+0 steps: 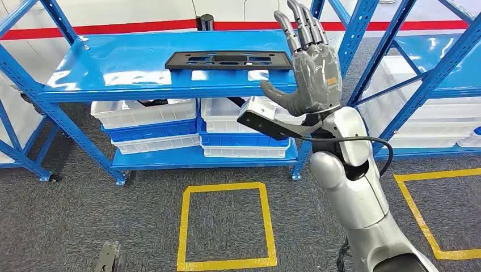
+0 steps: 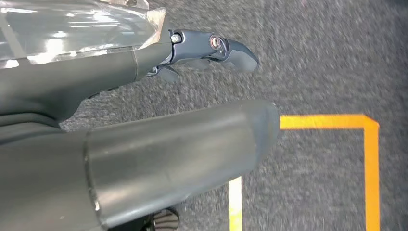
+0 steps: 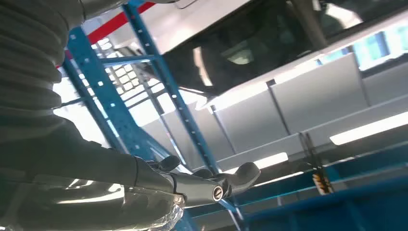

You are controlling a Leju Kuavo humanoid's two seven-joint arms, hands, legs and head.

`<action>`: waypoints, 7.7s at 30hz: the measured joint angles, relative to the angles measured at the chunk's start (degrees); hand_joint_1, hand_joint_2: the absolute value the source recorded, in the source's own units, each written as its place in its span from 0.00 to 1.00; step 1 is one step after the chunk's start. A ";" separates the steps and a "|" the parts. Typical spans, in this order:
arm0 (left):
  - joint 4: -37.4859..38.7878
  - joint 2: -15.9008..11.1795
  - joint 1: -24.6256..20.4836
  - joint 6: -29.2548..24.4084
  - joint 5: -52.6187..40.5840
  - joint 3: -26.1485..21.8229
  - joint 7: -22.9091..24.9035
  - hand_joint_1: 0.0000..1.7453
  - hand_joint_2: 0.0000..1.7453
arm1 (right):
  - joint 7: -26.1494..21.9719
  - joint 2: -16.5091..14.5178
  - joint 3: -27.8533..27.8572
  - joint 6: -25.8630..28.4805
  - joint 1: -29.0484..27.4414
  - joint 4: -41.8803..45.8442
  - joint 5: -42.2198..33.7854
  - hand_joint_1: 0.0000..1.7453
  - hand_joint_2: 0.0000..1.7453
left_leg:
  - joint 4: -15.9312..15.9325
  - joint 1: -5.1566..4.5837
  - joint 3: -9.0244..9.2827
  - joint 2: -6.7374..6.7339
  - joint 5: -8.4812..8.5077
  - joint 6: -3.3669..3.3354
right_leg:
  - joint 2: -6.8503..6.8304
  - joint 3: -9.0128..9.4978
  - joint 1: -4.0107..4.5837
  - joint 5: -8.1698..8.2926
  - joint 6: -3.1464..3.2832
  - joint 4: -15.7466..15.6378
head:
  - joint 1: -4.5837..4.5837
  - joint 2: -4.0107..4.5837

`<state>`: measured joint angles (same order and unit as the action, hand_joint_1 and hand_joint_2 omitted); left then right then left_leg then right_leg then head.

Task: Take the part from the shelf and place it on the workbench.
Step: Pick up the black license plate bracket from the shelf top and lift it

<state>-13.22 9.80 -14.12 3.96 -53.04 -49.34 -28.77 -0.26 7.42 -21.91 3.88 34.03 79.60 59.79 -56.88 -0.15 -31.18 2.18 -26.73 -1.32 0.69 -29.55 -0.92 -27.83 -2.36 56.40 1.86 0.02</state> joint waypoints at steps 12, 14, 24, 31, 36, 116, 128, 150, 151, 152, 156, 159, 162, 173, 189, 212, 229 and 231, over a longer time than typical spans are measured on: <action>-0.01 -0.17 -0.04 0.90 2.20 4.78 0.33 0.00 0.00 | -4.81 5.43 11.90 5.50 -7.96 -2.16 -5.72 0.00 1.00 | -0.23 0.00 -0.22 -0.01 0.02 -0.05 | -0.01 -0.22 0.00 0.19 -0.03 0.00 | 0.00 0.00; -0.02 -0.25 -0.05 0.87 2.61 5.24 0.32 0.00 0.00 | -5.54 5.64 13.05 5.94 -9.56 -2.18 -6.68 0.00 1.00 | -0.24 0.00 -0.23 -0.02 0.03 -0.06 | -0.01 -0.23 0.00 0.21 -0.05 0.00 | 0.00 0.00; -0.13 -0.76 -0.31 0.46 4.03 7.87 0.56 0.00 0.00 | -9.43 4.80 14.41 4.69 -13.71 0.51 -10.88 0.00 1.00 | -0.23 0.02 -0.26 -0.03 0.07 -0.08 | -0.01 -0.25 0.03 0.22 -0.05 0.03 | 0.00 0.00; -0.13 -0.82 -0.98 0.43 4.63 9.85 1.21 0.00 0.00 | -8.00 4.22 7.66 1.61 -12.21 3.11 -7.93 0.00 1.00 | -0.23 0.03 -0.27 -0.02 0.10 -0.10 | 0.00 -0.26 0.03 0.22 -0.05 0.05 | 0.00 0.00; -0.13 -0.83 -1.04 0.41 4.72 10.39 1.27 0.00 0.00 | -7.69 4.12 5.16 1.56 -11.49 3.68 -7.70 0.00 1.00 | -0.24 0.02 -0.29 -0.02 0.12 -0.12 | 0.00 -0.26 0.02 0.22 -0.06 0.05 | 0.00 -0.01; -0.42 -1.05 -1.15 -0.85 9.53 25.03 3.91 0.00 0.00 | -7.04 4.96 -12.79 -4.79 1.81 -2.73 -2.39 0.00 1.00 | 0.18 0.28 -0.76 -0.26 0.41 -2.23 | -0.19 -8.14 -0.18 -2.90 -1.01 12.46 | 0.18 0.00; -0.60 -0.90 -1.20 -1.44 10.96 26.07 4.92 0.00 0.00 | -7.90 4.47 -15.08 -6.07 2.57 -3.63 -3.07 0.00 1.00 | -3.10 0.83 -0.96 -0.67 -1.49 1.02 | -0.06 -5.01 -1.01 2.20 0.44 1.61 | -0.10 -0.01; -0.92 -0.74 -0.82 -1.86 12.67 26.24 4.86 0.00 0.00 | -8.18 3.36 -16.91 -6.16 4.91 -7.06 -4.12 0.00 1.00 | 1.51 -0.52 -2.93 -0.54 3.58 -2.13 | -0.01 -9.32 0.40 -11.15 0.64 13.54 | -0.15 0.00; -0.92 -0.72 -0.79 -1.86 12.84 26.24 4.86 0.00 0.00 | -8.21 3.40 -16.91 -6.16 4.90 -7.25 -4.12 0.00 1.00 | 1.49 -0.53 -2.04 -0.40 2.82 -1.99 | -0.03 -9.56 0.33 -9.54 -0.24 10.47 | -0.15 0.00; -0.91 -0.70 -0.76 -1.86 13.03 26.24 4.86 0.00 0.00 | -8.24 3.42 -16.91 -6.15 4.87 -7.47 -4.12 0.00 1.00 | 1.43 -0.57 -1.23 -0.27 2.06 -1.80 | -0.09 -9.46 0.28 -5.78 -1.42 6.90 | -0.14 0.00; -0.87 -0.64 -0.65 -1.93 13.41 26.24 4.85 0.00 0.00 | -8.46 3.34 -16.93 -6.13 5.21 -8.37 -4.16 0.00 1.00 | 0.46 -0.91 -0.03 0.03 -0.35 -1.08 | -0.44 -7.96 0.39 6.21 -1.05 0.36 | -0.24 -0.01; -0.86 -0.62 -0.63 -1.98 13.50 26.26 4.84 0.00 0.00 | -8.61 3.16 -16.92 -6.09 5.73 -8.56 -4.17 0.00 1.00 | 0.28 -0.95 0.05 -0.06 -0.51 -1.37 | -0.15 -7.72 0.42 6.48 -0.25 0.51 | -0.30 -0.01; -0.87 -0.65 -0.71 -2.01 13.52 26.28 4.84 0.00 0.00 | -8.70 3.05 -16.92 -6.09 5.87 -8.71 -4.16 0.00 1.00 | 0.41 -0.94 0.24 -0.35 -0.60 -1.47 | 0.20 -7.68 0.50 6.08 0.31 0.46 | -0.30 -0.01; -0.87 -0.60 -0.81 -2.01 13.52 26.48 4.82 0.00 0.00 | -8.93 3.11 -16.90 -6.07 6.24 -9.30 -4.33 0.00 1.00 | 1.27 -0.86 0.87 -0.98 -1.28 -0.97 | 0.35 -7.42 0.90 5.92 0.99 0.45 | -0.28 0.00; -0.88 -0.79 -1.05 -2.08 13.76 27.29 5.39 0.00 0.00 | -9.09 3.85 -16.85 -5.39 6.55 -9.36 -5.32 0.00 1.00 | 2.46 -0.65 2.05 -1.28 -0.39 -2.47 | 0.13 -8.44 0.69 4.96 0.35 2.78 | -0.25 0.00; -0.92 -0.98 -0.92 -2.38 14.66 27.99 5.81 0.00 0.00 | -9.01 4.18 -16.95 -5.15 5.85 -9.77 -5.26 0.00 1.00 | -8.55 0.91 -7.07 -2.00 -0.94 0.77 | 0.12 -5.61 -0.75 3.41 1.11 1.71 | -0.45 0.00; -0.92 -1.03 -0.75 -2.36 14.96 28.12 5.80 0.00 0.00 | -8.92 4.57 -16.92 -5.17 5.78 -9.77 -5.28 0.00 1.00 | -0.98 -0.23 -2.58 -1.32 0.76 -0.83 | -0.29 -7.33 0.07 3.74 -1.00 2.86 | -0.24 0.00; -0.92 -1.02 -0.73 -2.35 14.96 28.21 5.80 0.00 0.00 | -8.92 4.60 -16.92 -5.17 5.80 -9.77 -5.28 0.00 1.00 | -1.11 -0.35 -2.66 -1.30 0.52 -0.45 | -0.29 -6.56 0.38 3.94 -0.36 1.70 | -0.30 0.00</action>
<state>-14.14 8.78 -14.85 1.61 -38.07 -21.14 -22.97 -9.18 12.02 -38.83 -1.29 39.83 69.83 54.51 -58.00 -0.50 -33.84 0.87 -26.21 -1.77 0.40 -36.11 -0.54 -23.89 -2.72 58.10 1.56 0.02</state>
